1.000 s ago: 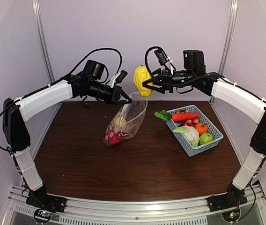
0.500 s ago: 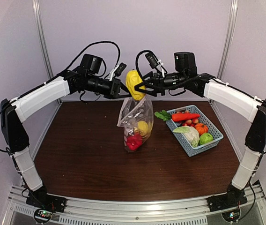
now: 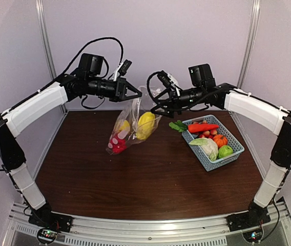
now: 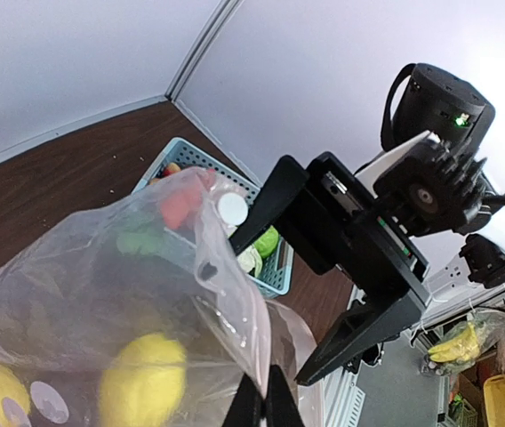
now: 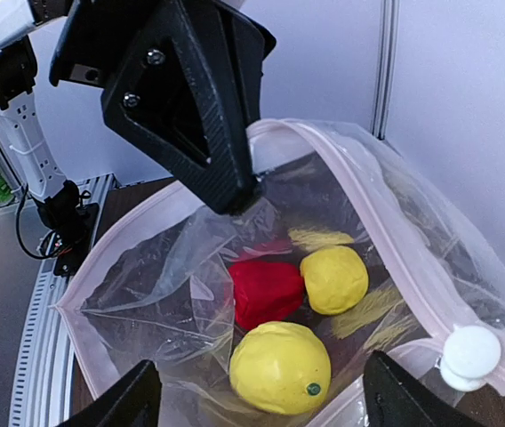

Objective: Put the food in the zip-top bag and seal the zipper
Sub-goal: Place the fake fruit in the zipper food storage bag, then adjust the zipper food storage bag at the center of the board.

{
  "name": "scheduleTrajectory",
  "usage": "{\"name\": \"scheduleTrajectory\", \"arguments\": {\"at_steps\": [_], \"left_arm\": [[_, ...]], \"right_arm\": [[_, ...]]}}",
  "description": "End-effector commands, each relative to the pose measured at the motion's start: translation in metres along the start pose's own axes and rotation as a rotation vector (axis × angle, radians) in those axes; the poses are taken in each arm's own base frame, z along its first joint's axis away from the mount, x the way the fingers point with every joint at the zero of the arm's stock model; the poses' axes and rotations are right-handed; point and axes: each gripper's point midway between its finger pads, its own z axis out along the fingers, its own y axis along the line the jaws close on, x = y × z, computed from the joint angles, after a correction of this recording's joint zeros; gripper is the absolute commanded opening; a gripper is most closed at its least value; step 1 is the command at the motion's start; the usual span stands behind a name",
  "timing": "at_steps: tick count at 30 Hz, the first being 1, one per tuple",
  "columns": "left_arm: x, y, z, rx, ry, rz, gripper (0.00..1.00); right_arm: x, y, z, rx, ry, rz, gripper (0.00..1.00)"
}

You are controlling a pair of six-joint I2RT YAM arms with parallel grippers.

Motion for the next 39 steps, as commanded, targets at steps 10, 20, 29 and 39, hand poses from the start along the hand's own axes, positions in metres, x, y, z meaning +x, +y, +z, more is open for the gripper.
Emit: {"name": "scheduleTrajectory", "arguments": {"at_steps": [10, 20, 29, 39], "left_arm": [[-0.035, 0.073, -0.061, -0.544, -0.102, 0.201, 0.00], [-0.025, 0.068, -0.051, -0.463, 0.036, 0.271, 0.00], [0.052, 0.059, 0.014, -0.231, 0.193, 0.176, 0.00], [0.062, 0.065, 0.020, -0.226, 0.204, 0.132, 0.00]], "right_arm": [[-0.115, 0.045, -0.087, -0.048, -0.191, -0.030, 0.88], [-0.025, -0.099, -0.180, 0.363, -0.128, 0.137, 0.87], [0.093, -0.146, -0.191, 0.595, 0.322, 0.063, 0.78], [0.172, -0.167, -0.171, 0.575, 0.657, -0.062, 0.57]]}}
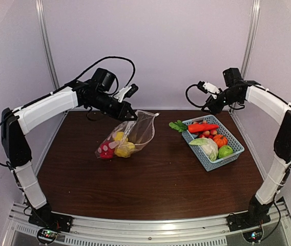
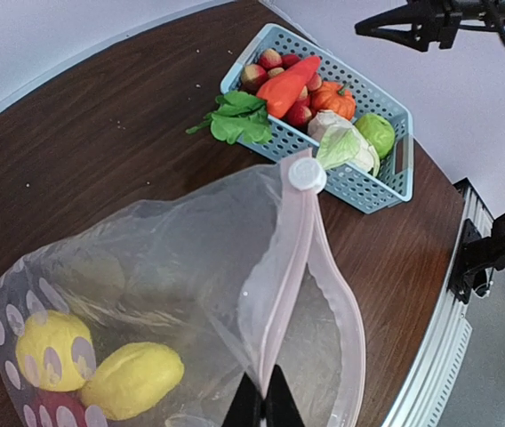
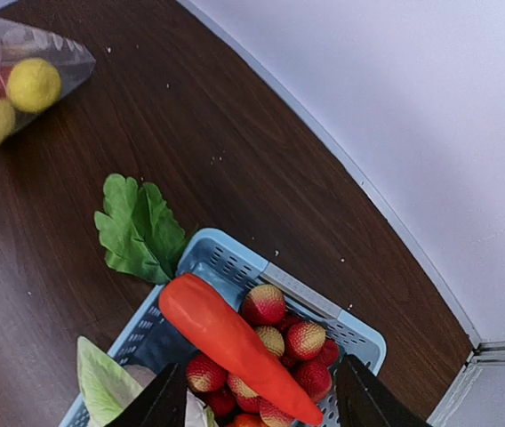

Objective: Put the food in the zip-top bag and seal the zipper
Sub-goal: Adjust the zipper food storage bag at the center of the board, then pick up the fake vegetable from the bin.

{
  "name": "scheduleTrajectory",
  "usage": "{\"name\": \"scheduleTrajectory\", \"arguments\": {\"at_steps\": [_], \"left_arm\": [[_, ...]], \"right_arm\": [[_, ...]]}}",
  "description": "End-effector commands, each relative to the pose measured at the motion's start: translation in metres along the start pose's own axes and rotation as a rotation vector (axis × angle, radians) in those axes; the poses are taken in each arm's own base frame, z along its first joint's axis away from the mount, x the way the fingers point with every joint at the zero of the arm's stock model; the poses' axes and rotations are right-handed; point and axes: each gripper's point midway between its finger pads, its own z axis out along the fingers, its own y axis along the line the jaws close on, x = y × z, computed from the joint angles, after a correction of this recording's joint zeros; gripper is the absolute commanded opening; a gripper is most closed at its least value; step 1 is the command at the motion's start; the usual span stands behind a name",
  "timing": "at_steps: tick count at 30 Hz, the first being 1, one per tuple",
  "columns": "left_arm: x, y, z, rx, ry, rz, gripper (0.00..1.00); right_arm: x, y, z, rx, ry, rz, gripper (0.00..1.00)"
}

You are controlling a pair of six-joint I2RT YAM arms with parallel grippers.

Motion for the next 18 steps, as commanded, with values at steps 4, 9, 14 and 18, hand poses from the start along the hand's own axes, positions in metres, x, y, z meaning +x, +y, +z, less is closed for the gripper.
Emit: {"name": "scheduleTrajectory", "arguments": {"at_steps": [4, 9, 14, 18], "left_arm": [[-0.018, -0.007, -0.010, 0.021, -0.070, 0.011, 0.00], [-0.016, -0.008, -0.013, 0.015, -0.070, 0.009, 0.00], [-0.014, -0.007, -0.013, 0.011, -0.067, 0.006, 0.00], [-0.015, -0.008, -0.014, 0.010, -0.070, 0.007, 0.00]], "right_arm": [[0.052, 0.025, 0.051, -0.079, 0.254, -0.219, 0.57], [0.067, 0.030, 0.076, -0.094, 0.342, -0.286, 0.61], [0.076, 0.029, 0.092, -0.090, 0.400, -0.320, 0.63], [0.082, 0.029, 0.102, -0.082, 0.437, -0.343, 0.63]]}}
